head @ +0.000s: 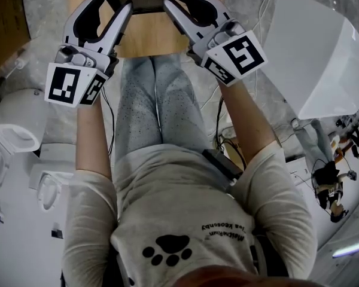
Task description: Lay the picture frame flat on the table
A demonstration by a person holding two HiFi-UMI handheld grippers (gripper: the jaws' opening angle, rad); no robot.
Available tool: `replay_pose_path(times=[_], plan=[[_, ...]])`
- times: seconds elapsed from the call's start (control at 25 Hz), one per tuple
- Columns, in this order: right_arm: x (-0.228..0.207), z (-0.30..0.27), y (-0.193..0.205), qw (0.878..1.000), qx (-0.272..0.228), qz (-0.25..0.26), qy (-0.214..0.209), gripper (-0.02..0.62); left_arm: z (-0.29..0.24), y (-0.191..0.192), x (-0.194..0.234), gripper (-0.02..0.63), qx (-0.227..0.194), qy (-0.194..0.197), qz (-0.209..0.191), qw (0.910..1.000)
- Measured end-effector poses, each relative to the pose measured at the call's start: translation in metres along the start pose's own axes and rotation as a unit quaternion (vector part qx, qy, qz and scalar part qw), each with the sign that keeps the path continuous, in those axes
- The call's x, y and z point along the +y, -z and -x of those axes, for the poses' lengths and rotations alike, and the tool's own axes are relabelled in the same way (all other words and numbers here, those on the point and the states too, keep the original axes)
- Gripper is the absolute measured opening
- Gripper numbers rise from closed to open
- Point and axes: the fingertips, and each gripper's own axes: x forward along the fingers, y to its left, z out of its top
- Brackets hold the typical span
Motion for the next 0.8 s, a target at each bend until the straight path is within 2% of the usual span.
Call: replay_pose_path(times=[0.2, 0.44, 0.64, 0.8], plan=[[-0.002, 0.0, 0.003, 1.0, 0.006, -0.006, 0.018, 0.084, 0.004, 0.008, 0.005, 0.212, 0.009, -0.037, 0.004, 0.9993], [-0.004, -0.003, 0.01, 1.0, 0.009, -0.012, 0.027, 0.084, -0.002, 0.025, 0.008, 0.21, 0.053, -0.06, -0.02, 0.9965], [-0.007, -0.003, 0.017, 0.999, 0.013, -0.018, 0.034, 0.084, -0.007, 0.032, 0.01, 0.146, 0.07, -0.069, -0.018, 0.995], [-0.012, -0.005, 0.026, 0.999, 0.02, -0.026, 0.041, 0.084, -0.01, 0.042, 0.011, 0.127, 0.087, -0.075, -0.016, 0.9932]])
